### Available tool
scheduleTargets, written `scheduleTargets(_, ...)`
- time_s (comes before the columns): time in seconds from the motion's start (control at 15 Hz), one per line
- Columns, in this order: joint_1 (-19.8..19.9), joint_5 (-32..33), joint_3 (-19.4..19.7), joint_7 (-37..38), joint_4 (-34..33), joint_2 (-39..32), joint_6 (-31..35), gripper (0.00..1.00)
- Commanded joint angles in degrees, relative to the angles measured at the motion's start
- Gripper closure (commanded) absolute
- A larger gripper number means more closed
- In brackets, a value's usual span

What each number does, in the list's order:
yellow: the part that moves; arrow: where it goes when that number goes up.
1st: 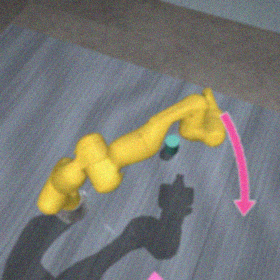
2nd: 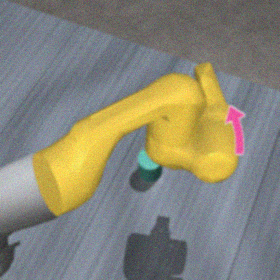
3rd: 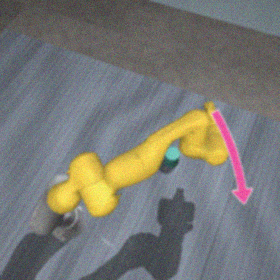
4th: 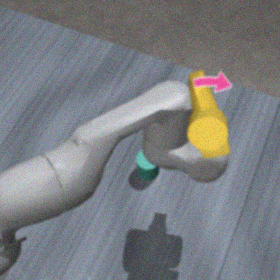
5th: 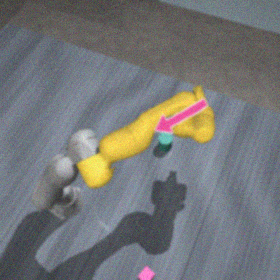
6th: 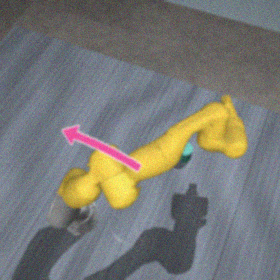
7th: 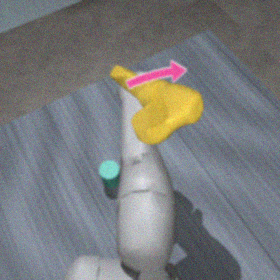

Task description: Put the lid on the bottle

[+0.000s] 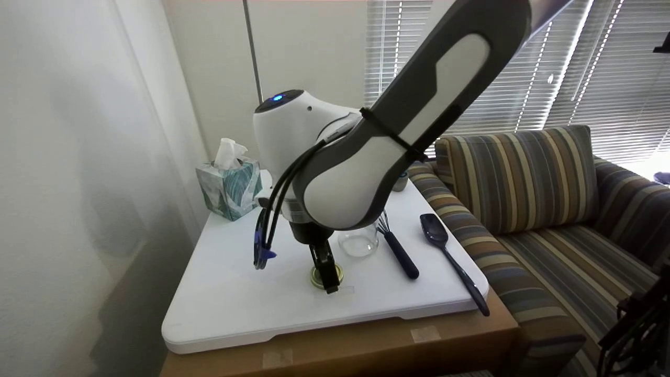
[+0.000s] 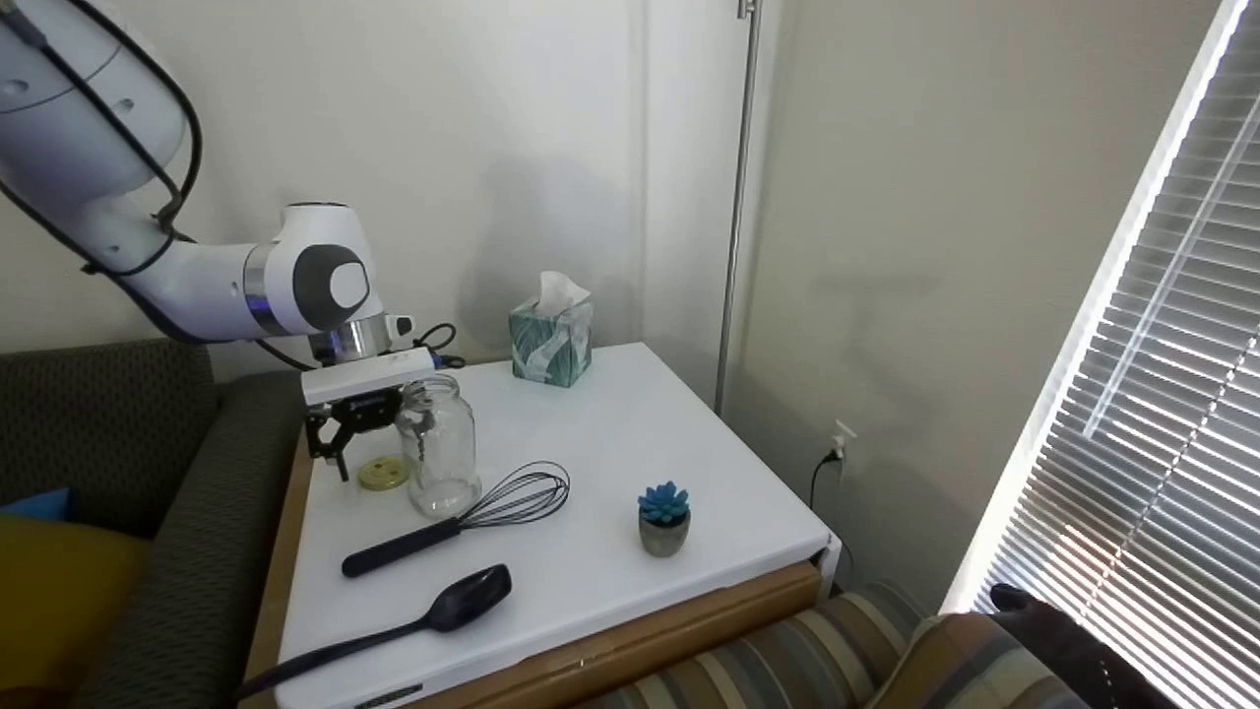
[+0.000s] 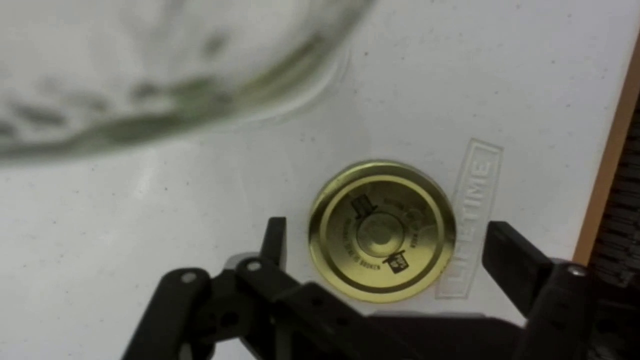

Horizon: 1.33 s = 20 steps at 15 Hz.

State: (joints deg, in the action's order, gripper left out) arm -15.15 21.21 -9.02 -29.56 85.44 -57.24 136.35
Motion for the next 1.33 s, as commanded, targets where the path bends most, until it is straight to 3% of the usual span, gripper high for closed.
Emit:
scheduleTargets(0.0, -1.36, 2.25, 1.63, 0.30, -2.59, -1.61, -1.87, 0.00)
scheduleTargets(0.47, -3.02, 4.70, 1.79, -3.98, -10.57, -3.76, -9.93, 0.00)
scheduleTargets(0.93, -3.27, 4.28, 1.47, -20.08, -31.52, -15.65, -22.98, 0.00)
scheduleTargets(1.27, -3.61, 0.97, 1.98, -21.71, -39.70, -21.19, -23.38, 0.00)
